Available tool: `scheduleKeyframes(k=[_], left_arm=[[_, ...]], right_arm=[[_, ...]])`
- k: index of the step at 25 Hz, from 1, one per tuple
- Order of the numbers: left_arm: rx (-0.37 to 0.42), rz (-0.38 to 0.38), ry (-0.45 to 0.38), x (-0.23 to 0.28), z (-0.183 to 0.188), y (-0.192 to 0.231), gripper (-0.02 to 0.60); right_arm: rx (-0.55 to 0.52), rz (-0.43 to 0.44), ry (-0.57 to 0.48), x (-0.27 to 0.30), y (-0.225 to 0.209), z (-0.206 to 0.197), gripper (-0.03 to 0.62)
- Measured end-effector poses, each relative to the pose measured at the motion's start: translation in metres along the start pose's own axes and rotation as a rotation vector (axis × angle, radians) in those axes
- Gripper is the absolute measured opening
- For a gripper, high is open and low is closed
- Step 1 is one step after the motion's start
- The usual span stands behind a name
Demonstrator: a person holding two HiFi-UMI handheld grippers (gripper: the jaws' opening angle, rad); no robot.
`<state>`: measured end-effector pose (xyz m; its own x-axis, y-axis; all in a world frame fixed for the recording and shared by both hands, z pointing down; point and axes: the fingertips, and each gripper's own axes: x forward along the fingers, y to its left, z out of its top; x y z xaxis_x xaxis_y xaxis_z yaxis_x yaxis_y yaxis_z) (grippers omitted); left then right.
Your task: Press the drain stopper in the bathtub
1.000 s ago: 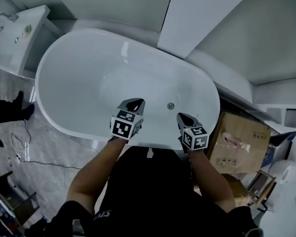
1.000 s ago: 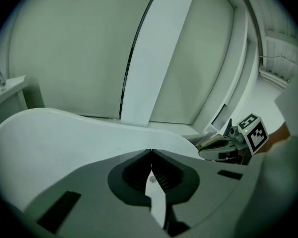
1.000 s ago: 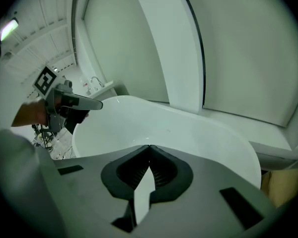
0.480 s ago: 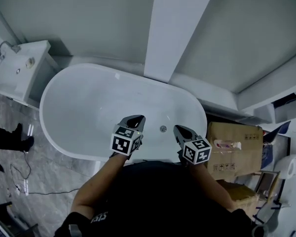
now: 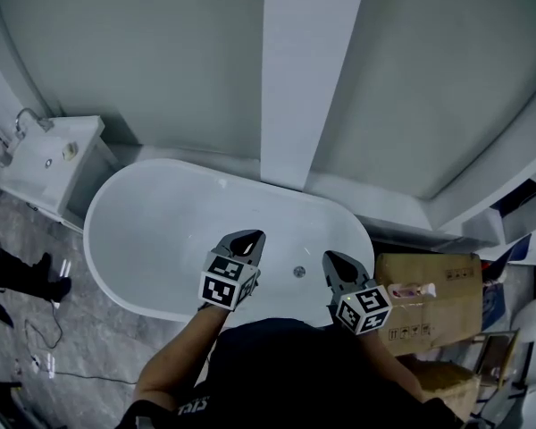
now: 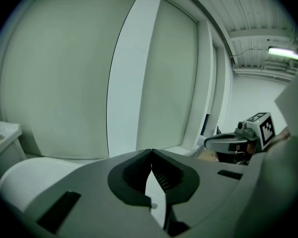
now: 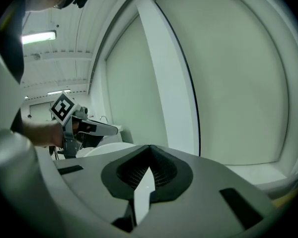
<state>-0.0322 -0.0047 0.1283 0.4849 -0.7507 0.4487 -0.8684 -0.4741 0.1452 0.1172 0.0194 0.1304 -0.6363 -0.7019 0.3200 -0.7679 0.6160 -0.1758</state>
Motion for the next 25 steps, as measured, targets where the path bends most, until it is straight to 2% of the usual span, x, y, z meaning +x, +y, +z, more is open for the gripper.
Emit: scheduleKeyframes(k=[3, 9, 12, 17, 20, 25], left_arm=[[0.014, 0.031, -0.052, 0.0, 0.03, -0.007, 0.014], [-0.035, 0.116, -0.169, -0.011, 0.077, -0.026, 0.014], [-0.026, 0.117, -0.191, -0.012, 0.094, -0.033, 0.014], [0.042, 0.118, -0.228, -0.02, 0.125, -0.044, 0.014], [0.082, 0.116, -0.251, -0.021, 0.14, -0.048, 0.014], [0.091, 0.098, -0.263, -0.012, 0.15, -0.052, 0.014]], right_arm=[[-0.003, 0.011, -0.05, -0.015, -0.018, 0.024, 0.012], [-0.001, 0.044, -0.14, -0.041, -0.049, 0.07, 0.012], [-0.03, 0.072, -0.186, -0.045, -0.057, 0.095, 0.011], [-0.055, 0.099, -0.257, -0.057, -0.056, 0.127, 0.011], [-0.07, 0.112, -0.296, -0.064, -0.052, 0.141, 0.011], [-0.096, 0.129, -0.329, -0.072, -0.048, 0.151, 0.011]])
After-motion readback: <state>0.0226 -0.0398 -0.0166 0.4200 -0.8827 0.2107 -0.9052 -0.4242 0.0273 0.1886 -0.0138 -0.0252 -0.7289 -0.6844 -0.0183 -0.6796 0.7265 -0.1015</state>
